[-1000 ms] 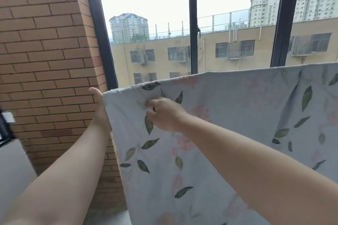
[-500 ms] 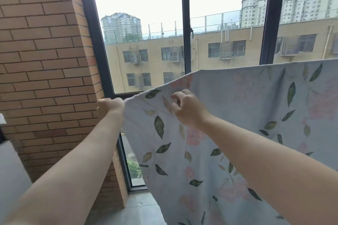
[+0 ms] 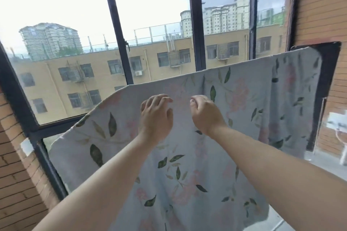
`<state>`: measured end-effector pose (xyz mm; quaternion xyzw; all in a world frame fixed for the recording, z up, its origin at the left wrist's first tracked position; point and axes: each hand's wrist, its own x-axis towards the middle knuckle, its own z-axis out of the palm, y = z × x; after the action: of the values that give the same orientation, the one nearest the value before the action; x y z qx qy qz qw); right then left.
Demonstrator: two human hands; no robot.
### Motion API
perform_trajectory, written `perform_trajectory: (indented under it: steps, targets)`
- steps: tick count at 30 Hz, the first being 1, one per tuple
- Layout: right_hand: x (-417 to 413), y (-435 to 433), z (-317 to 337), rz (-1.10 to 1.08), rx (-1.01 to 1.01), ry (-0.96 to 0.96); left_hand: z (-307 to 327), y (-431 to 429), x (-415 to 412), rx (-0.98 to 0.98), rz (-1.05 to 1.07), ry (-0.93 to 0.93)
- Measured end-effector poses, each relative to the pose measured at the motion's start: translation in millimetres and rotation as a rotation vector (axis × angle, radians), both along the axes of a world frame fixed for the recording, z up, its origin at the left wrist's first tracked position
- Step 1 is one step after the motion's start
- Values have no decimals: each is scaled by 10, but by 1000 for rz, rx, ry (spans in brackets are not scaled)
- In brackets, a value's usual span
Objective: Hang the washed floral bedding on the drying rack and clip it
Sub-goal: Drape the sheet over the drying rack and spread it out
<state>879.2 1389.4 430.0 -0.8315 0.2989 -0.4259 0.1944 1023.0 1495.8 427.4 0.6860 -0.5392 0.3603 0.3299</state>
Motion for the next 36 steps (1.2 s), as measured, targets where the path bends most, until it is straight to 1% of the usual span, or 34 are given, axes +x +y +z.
perform_trajectory:
  steps: [5, 10, 14, 16, 20, 25, 30, 36]
  targets:
    - [-852, -780, -110, -125, 60, -41, -35, -809, -740, 140, -110, -28]
    - [-1875, -1764, -252, -268, 167, -107, -39, -1904, -1581, 281, -197, -37]
    - [-2746, -2563, -344, -340, 250, -112, -74, -2876, -2351, 320, -284, -12]
    - [-3272, -3060, -313, -380, 256, -107, -22, -3464, -2850, 334, -325, 0]
    - [-4035, -3756, -219, -455, 254, -114, 38, -4321, -3561, 320, -378, 51]
    - [-4554, -4533, -267, -489, 261, -118, 52, -5162, -4030, 337, -370, 54]
    - [-4727, -5320, -370, -504, 316, -98, 41, -6031, -4159, 337, -360, 63]
    - [-4800, -6516, -344, -533, 319, -65, 121, -7385, -4254, 236, -403, 96]
